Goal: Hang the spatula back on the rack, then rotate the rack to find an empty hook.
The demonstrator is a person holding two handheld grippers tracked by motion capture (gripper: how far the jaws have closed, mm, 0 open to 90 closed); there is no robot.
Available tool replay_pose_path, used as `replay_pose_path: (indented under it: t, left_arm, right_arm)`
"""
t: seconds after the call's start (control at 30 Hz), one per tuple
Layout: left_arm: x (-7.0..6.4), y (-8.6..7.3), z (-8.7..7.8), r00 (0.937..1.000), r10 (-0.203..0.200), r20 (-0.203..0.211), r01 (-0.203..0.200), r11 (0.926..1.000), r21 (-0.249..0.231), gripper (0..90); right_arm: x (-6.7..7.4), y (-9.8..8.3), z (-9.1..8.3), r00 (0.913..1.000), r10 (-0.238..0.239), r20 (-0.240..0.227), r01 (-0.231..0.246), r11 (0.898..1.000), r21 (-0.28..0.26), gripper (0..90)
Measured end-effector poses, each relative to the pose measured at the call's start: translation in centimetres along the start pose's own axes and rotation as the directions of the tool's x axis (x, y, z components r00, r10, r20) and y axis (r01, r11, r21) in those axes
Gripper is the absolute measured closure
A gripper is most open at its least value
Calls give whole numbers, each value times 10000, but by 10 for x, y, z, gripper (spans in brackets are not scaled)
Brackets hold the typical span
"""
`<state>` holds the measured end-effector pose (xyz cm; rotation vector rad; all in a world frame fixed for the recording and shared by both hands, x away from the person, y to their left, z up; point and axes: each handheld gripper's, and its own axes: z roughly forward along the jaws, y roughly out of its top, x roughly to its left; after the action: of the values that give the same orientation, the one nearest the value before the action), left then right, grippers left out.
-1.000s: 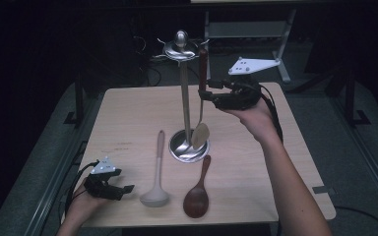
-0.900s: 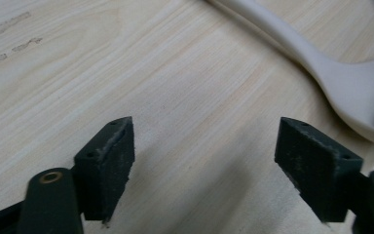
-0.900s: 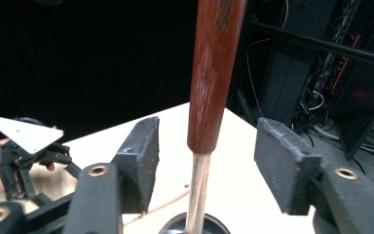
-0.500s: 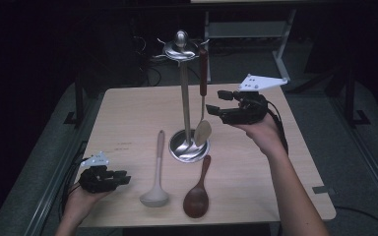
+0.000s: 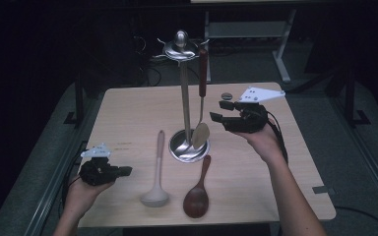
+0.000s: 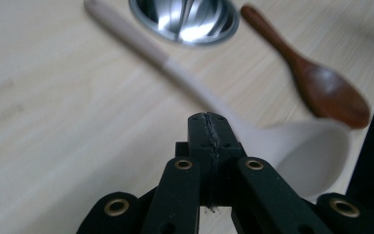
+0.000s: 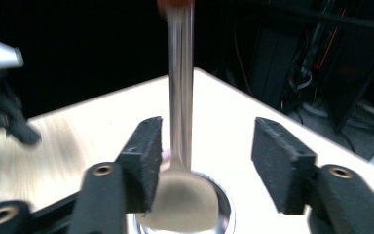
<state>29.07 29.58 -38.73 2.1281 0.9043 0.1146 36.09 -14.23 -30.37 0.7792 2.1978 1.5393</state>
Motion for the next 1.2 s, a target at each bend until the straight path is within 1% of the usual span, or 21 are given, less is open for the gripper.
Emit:
replay_pose_path:
  t: [0.03,0.07,0.1,0.13,0.27,0.3,0.37,0.4,0.43,0.47,0.5,0.63,0.7,0.73,0.9,1.03,1.1,1.2]
  left_arm:
    - [-1,8,-2,9999,-14,125,16,9999,-138,900]
    - [-2,17,-5,9997,46,255,-41,9998,-172,900]
    - [-3,26,-7,9993,85,365,-78,9997,-216,900]
    - [-5,35,-9,9988,157,467,-148,9997,-204,900]
    - [-10,70,-16,9956,630,697,-625,9980,-95,900]
    - [-11,78,-18,9942,705,818,-701,9975,-69,900]
    - [-14,94,-20,9916,819,999,-822,9966,-15,900]
    - [-16,101,-22,9906,882,1042,-886,9961,-5,900]
    - [-17,109,-23,9889,1013,1083,-1019,9948,4,900]
    - [-18,116,-25,9876,1098,1121,-1109,9938,38,900]
    - [-20,123,-26,9865,1180,1135,-1194,9928,59,900]
    - [-27,150,-34,9801,1587,1193,-1604,9870,49,899]
    - [-30,162,-38,9754,1808,1262,-1836,9829,112,899]
    - [-31,168,-39,9744,1835,1301,-1864,9824,101,898]
    - [-35,191,-45,9725,1995,1202,-2017,9794,64,899]
    - [-36,209,-50,9693,2124,1241,-2130,9770,-88,899]
    - [-37,218,-53,9685,2095,1344,-2084,9778,-223,899]
    - [-39,232,-57,9677,2132,1343,-2108,9770,-327,900]
  right_arm:
    - [0,-4,2,10000,-12,20,11,9999,164,414]
    - [-1,-8,3,10000,-1,58,-1,9994,334,399]
    - [-1,-15,4,10000,39,79,-43,9986,528,385]
    - [-1,-15,4,10000,39,79,-43,9986,528,385]
    - [-4,-29,2,9996,280,36,-282,9960,843,361]
    - [-4,-33,2,9996,260,86,-267,9955,908,360]
    - [-6,-40,1,9992,402,77,-407,9944,977,359]
    - [-6,-47,0,9987,498,112,-507,9920,1156,347]
    - [-6,-47,0,9987,498,112,-507,9920,1156,347]
    - [-6,-56,-2,9983,570,128,-581,9897,1304,345]
    - [-6,-56,-2,9983,570,128,-581,9897,1304,345]
    - [-8,-71,-7,9976,666,200,-689,9859,1524,327]
    - [-8,-78,-11,9969,752,247,-781,9850,1536,324]
    - [-8,-81,-14,9962,826,287,-861,9844,1534,324]
    - [-13,-98,-27,9928,1091,491,-1156,9808,1569,324]
    - [-14,-112,-32,9912,1153,656,-1259,9738,1896,307]
    - [-14,-118,-34,9913,1128,683,-1244,9714,2022,301]
    - [-13,-124,-35,9898,1228,715,-1357,9661,2197,296]
